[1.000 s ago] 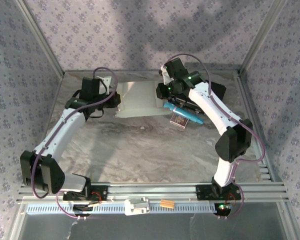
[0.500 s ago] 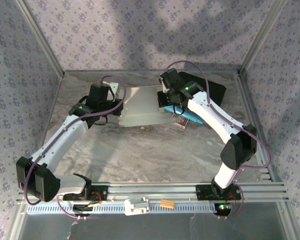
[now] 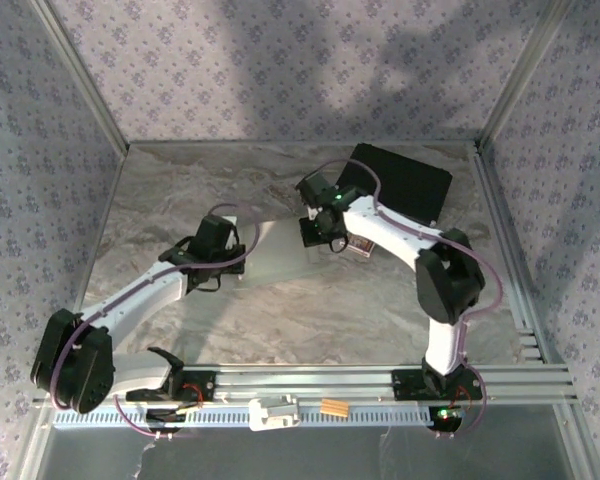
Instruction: Fold the paper box
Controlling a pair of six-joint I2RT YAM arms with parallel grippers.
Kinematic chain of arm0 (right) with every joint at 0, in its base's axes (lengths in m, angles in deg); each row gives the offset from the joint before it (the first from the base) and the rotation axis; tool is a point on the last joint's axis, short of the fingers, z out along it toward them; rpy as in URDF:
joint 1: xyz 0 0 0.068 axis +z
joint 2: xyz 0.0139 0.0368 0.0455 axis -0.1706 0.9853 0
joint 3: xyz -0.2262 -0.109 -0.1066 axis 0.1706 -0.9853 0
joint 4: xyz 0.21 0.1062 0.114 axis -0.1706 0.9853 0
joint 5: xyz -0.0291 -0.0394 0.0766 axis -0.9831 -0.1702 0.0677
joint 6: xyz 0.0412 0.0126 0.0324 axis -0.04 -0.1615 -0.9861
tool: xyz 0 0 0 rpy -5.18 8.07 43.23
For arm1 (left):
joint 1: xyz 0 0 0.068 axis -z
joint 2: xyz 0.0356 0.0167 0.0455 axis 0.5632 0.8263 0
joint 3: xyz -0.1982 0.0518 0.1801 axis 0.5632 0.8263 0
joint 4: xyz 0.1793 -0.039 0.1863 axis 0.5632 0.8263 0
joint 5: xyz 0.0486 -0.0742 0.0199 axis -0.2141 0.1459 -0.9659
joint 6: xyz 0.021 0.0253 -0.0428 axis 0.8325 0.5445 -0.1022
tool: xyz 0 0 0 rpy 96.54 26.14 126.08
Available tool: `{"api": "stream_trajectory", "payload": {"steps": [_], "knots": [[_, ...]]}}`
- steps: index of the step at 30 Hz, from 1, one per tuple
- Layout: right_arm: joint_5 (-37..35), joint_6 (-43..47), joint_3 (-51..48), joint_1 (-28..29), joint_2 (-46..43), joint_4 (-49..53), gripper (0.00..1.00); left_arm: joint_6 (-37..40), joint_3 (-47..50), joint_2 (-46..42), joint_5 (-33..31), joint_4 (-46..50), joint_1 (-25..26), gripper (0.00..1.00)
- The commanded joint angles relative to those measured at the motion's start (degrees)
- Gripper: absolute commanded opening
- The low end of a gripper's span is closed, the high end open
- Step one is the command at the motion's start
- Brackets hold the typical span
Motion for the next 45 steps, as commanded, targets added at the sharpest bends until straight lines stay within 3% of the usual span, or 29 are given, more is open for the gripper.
{"api": "stream_trajectory", "payload": {"steps": [1, 8, 13, 22, 29, 33, 39, 42, 45], "knots": [[4.0, -4.3, 3.0, 2.0, 4.5, 1.0, 0.0, -3.3, 0.1, 3.1, 3.2, -3.9, 1.8, 0.0], [9.9, -5.2, 4.3, 1.8, 9.6, 1.9, 0.0, -6.6, -0.5, 8.9, 4.0, -0.7, 1.9, 0.0], [13.4, -4.8, 4.7, 1.1, 11.8, 1.7, 0.08, -6.1, -2.3, 10.8, 3.4, 0.5, 1.8, 0.0], [15.0, -4.2, 5.0, 0.6, 13.6, 1.4, 0.18, -5.6, -3.6, 11.0, 2.9, 0.9, 1.8, 0.0], [15.3, -3.9, 6.5, 0.0, 15.2, 3.6, 0.32, -5.4, -5.1, 11.8, 2.4, 2.6, 1.8, 0.0], [14.0, -3.8, 7.5, 0.2, 16.0, 5.5, 0.33, -5.7, -5.6, 12.0, 2.0, 3.0, 1.8, 0.0], [11.7, -3.9, 9.1, 1.4, 17.2, 8.0, 0.25, -5.7, -6.4, 12.2, 1.8, 3.2, 1.8, 0.0], [7.9, -4.7, 9.2, 2.2, 15.8, 8.2, 0.01, -5.9, -6.5, 10.7, 0.9, 3.3, 1.9, 0.0], [0.0, -6.0, 5.9, 4.2, 9.5, 4.3, 0.0, -5.5, -6.8, 7.1, -1.8, 3.4, 2.7, 0.0]]}}
